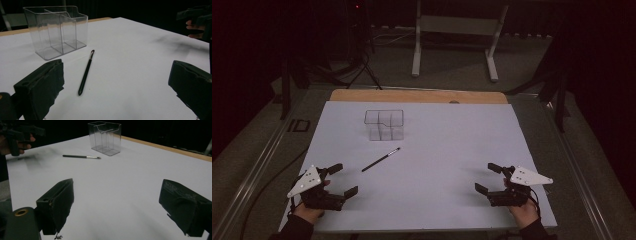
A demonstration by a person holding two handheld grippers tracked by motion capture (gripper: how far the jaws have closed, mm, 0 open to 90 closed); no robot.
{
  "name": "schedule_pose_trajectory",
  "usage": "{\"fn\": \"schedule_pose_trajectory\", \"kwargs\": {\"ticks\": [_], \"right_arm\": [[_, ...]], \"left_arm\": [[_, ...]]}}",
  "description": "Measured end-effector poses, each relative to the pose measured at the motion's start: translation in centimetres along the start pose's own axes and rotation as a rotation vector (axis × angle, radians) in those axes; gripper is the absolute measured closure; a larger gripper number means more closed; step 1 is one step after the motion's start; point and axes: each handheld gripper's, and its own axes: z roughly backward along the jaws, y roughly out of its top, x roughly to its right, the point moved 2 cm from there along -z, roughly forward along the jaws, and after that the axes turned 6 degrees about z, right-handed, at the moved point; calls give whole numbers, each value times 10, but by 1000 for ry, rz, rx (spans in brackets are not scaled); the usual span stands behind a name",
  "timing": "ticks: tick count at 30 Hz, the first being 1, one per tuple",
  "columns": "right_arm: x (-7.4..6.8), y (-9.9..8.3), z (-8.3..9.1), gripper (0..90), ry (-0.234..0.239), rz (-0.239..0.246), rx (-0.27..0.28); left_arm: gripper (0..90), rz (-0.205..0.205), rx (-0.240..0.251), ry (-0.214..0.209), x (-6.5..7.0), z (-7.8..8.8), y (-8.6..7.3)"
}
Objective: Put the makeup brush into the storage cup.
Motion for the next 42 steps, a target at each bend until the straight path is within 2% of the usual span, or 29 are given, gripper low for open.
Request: {"fn": "schedule_pose_trajectory", "kwargs": {"ticks": [6, 15, 18, 26, 33, 37, 39, 41, 42], "right_arm": [[-3, 2, 0, 125, 6, 26, -10], [-5, 4, -1, 126, 6, 35, -11], [-5, 4, 0, 126, 3, 35, -9], [-5, 4, 0, 126, -3, 33, -8], [-4, 5, -1, 126, -7, 30, -3], [-5, 5, -1, 126, -4, 34, -8], [-6, 5, -1, 126, -2, 35, -5], [-6, 5, 0, 126, -3, 38, -3], [-6, 6, 0, 126, -3, 39, -2]], "left_arm": [[15, 11, 15, 15, -1, 2, 1], [15, 24, 23, 27, -1, 4, 4], [15, 16, 20, 29, -1, 4, 6], [15, 33, 25, 29, 1, 9, 18], [15, 47, 50, 17, 3, 10, 27], [15, 43, 38, 22, 5, 9, 31], [15, 33, 4, 29, 8, 8, 36], [15, 25, -3, 31, 9, 7, 39], [15, 44, 6, 19, 9, 7, 41]]}}
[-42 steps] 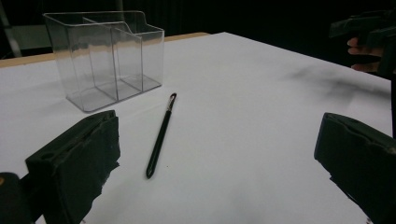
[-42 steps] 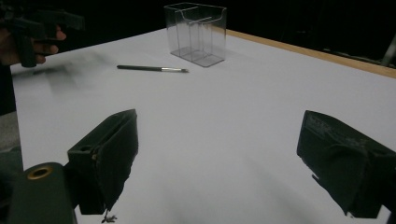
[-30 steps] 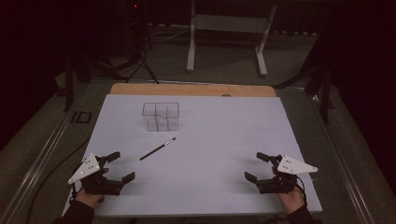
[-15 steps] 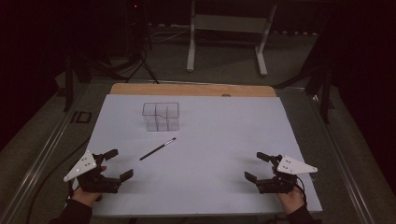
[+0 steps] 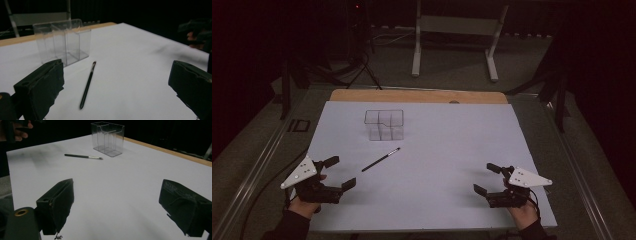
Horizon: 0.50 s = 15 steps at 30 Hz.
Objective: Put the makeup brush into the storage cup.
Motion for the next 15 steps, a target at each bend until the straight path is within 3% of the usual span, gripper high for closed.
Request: {"fn": "schedule_pose_trajectory", "kwargs": {"ticks": [2, 4, 7, 10, 15], "right_arm": [[0, 0, 0, 126, 0, 1, 4], [0, 1, 0, 126, 0, 2, 4], [0, 0, -1, 126, 2, 1, 2], [0, 1, -1, 126, 1, 2, 4], [0, 1, 0, 127, 5, -1, 8]], "left_arm": [[15, 43, 16, -33, 0, 0, 6], [15, 57, -7, -47, 2, 0, 12], [15, 20, -61, -31, 4, -3, 22], [15, 30, -83, -62, 3, -4, 30], [15, 8, -140, -47, 0, -10, 39]]}}
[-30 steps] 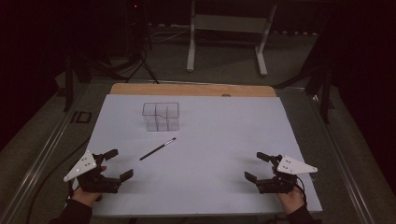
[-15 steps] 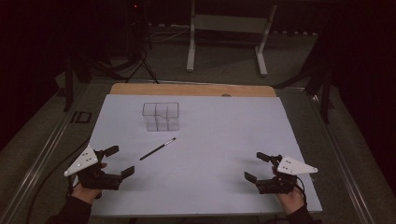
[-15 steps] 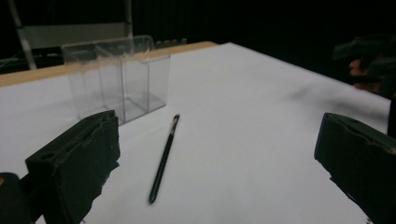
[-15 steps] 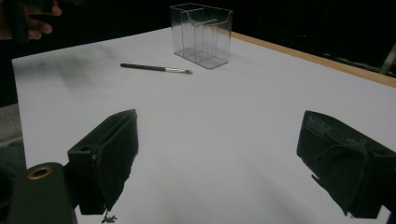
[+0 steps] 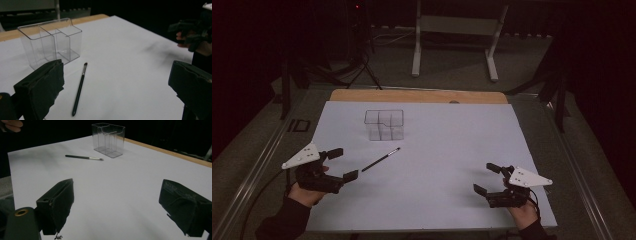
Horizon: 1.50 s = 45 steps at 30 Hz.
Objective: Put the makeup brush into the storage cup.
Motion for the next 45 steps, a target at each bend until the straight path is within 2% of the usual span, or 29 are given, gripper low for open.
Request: {"fn": "schedule_pose_trajectory", "kwargs": {"ticks": [5, 11, 16, 19, 26, 31, 34, 35, 37, 40, 41, 42, 43, 45], "right_arm": [[0, 0, 0, 126, -2, 1, -4], [0, 0, 0, 126, 1, -5, -1], [0, 0, 0, 127, -3, 0, -3], [0, 0, -1, 127, 2, -4, -4], [0, 0, -1, 127, 5, -2, -2], [-1, 0, -1, 127, 6, 2, -5], [-1, 0, -2, 128, 10, -1, -4], [-1, 0, -2, 129, 10, 1, -6], [-1, 0, -2, 129, 11, 1, -9], [-2, 0, -2, 129, 11, 4, -9], [-2, 0, -2, 129, 11, 6, -11], [-2, 0, -3, 129, 13, 5, -10], [-2, 0, -3, 129, 13, 5, -10], [-2, 0, -3, 130, 13, 5, -11]], "left_arm": [[15, -10, -54, -4, -4, -3, 10], [16, -36, -68, 1, -4, -6, 21], [16, -62, -112, 12, -4, -10, 31], [16, -45, -138, 5, -7, -13, 39], [16, -57, -185, 19, -10, -19, 47], [16, -79, -277, 31, -13, -30, 50], [16, -83, -293, 32, -13, -34, 51], [16, -99, -323, 47, -14, -39, 51], [17, -103, -341, 46, -15, -42, 50], [16, -114, -397, 46, -15, -51, 52], [16, -114, -397, 46, -15, -51, 52], [16, -127, -434, 45, -14, -55, 53], [16, -127, -434, 45, -14, -55, 53], [16, -135, -468, 38, -13, -60, 55]]}}
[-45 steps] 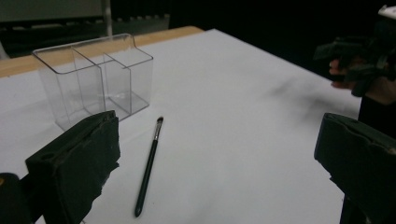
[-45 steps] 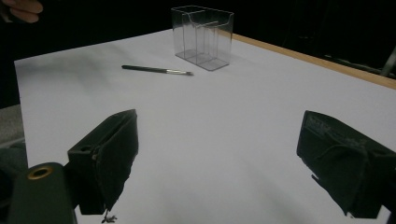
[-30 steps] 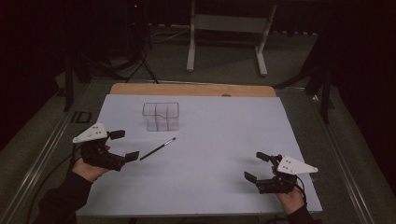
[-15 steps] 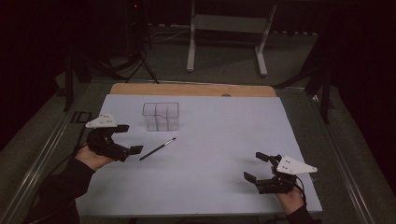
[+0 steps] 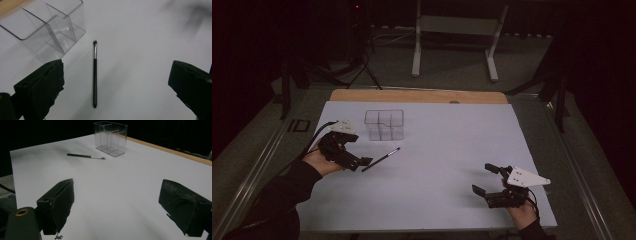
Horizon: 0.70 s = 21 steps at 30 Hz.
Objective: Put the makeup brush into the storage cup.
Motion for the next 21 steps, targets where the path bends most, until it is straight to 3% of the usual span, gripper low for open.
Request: {"fn": "schedule_pose_trajectory", "kwargs": {"ticks": [2, 10, 17, 21], "right_arm": [[-1, 0, 0, 130, 1, 1, -1], [-1, 0, -1, 130, 2, 3, -4], [-1, 0, -2, 130, 4, 4, -7], [-1, 0, -1, 129, 2, -1, -6]], "left_arm": [[16, -9, -46, -3, 1, -5, 5], [27, -23, -122, 23, 2, -16, 14], [35, 3, -212, 41, -2, -29, 22], [52, 2, -255, 29, -3, -35, 26]]}}
